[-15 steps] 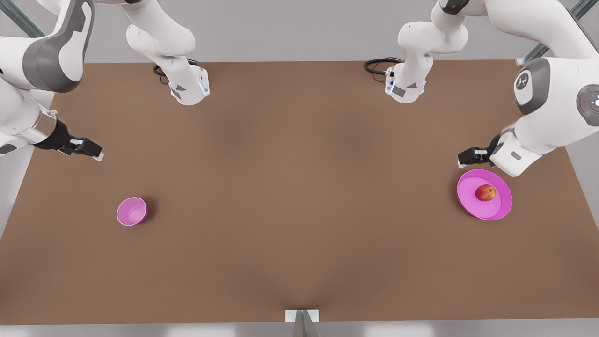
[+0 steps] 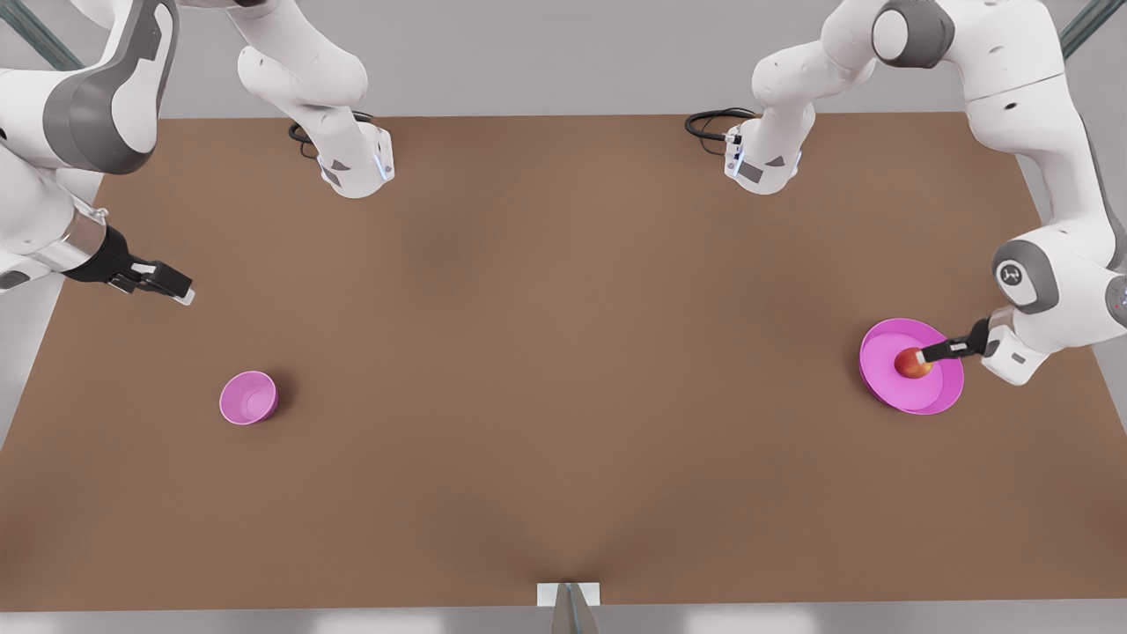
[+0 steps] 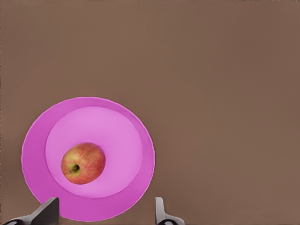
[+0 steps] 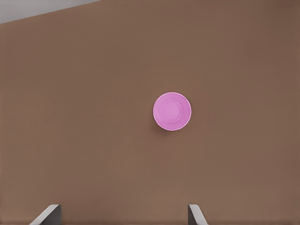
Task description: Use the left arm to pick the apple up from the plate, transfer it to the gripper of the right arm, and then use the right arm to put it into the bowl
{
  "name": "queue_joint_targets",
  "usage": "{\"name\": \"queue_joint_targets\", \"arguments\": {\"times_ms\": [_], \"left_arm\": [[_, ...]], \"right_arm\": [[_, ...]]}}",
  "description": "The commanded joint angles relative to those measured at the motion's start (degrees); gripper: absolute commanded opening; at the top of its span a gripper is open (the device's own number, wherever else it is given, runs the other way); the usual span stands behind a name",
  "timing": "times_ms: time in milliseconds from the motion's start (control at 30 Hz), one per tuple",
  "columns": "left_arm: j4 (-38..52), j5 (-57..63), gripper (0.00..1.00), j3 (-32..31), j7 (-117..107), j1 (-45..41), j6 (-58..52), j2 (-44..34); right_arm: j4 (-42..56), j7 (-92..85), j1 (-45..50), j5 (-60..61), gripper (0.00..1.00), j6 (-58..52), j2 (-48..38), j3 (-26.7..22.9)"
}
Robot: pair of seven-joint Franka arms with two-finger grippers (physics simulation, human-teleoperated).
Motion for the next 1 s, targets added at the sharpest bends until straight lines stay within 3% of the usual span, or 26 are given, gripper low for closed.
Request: {"name": "queue_joint_targets", "arguments": {"times_ms": [0,233,533,967], "left_arm": [[-1.6,-0.5,1.0,0.0,36.1,1.1,14.8,0.7],[-10.3,-0.5,1.0,0.1,37.0,3.2,23.6,1.5],[-10.8,-0.8,1.0,0.1,36.8,4.0,24.3,8.8],[-10.9,-0.7,1.0,0.1,37.0,5.1,24.9,11.6]], "right_arm": [[0.0,0.9,-0.2,0.0,1.0,0.0,0.0,0.0],[0.0,1.0,-0.2,0.0,1.0,0.0,-0.1,0.0],[0.0,1.2,-0.1,0.0,1.0,0.0,0.0,0.1],[0.0,1.1,-0.3,0.0,1.0,0.0,0.0,0.1]]}}
